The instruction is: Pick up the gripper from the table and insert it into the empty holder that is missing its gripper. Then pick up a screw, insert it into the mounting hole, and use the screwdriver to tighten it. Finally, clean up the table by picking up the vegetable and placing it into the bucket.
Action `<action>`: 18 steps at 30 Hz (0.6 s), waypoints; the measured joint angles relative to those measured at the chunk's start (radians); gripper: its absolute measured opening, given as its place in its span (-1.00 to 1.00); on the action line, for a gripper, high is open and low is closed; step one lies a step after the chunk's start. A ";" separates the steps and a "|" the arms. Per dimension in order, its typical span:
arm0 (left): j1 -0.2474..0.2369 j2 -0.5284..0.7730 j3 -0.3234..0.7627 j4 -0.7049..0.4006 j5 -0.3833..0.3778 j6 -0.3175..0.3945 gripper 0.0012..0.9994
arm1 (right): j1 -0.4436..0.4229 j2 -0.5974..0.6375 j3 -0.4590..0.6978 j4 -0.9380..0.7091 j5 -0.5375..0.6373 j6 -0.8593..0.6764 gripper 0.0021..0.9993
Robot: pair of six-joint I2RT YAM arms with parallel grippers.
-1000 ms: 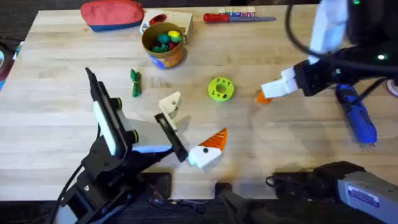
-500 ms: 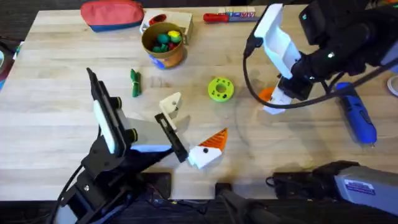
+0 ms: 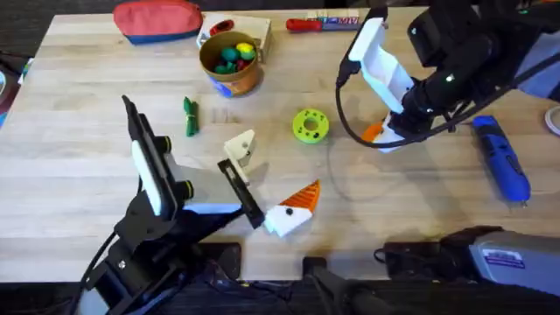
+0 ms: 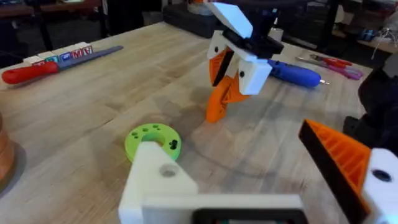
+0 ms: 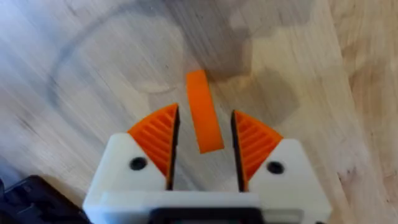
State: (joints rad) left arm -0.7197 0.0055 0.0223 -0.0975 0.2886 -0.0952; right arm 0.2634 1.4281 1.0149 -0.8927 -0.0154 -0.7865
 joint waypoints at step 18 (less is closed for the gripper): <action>0.000 0.000 0.000 0.000 0.000 -0.001 0.98 | 0.000 -0.182 0.017 -0.015 0.000 0.091 -1.00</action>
State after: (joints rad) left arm -0.7197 0.0055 0.0223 -0.0975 0.2887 -0.0959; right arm 0.2634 1.2465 1.0315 -0.9073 -0.0153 -0.6955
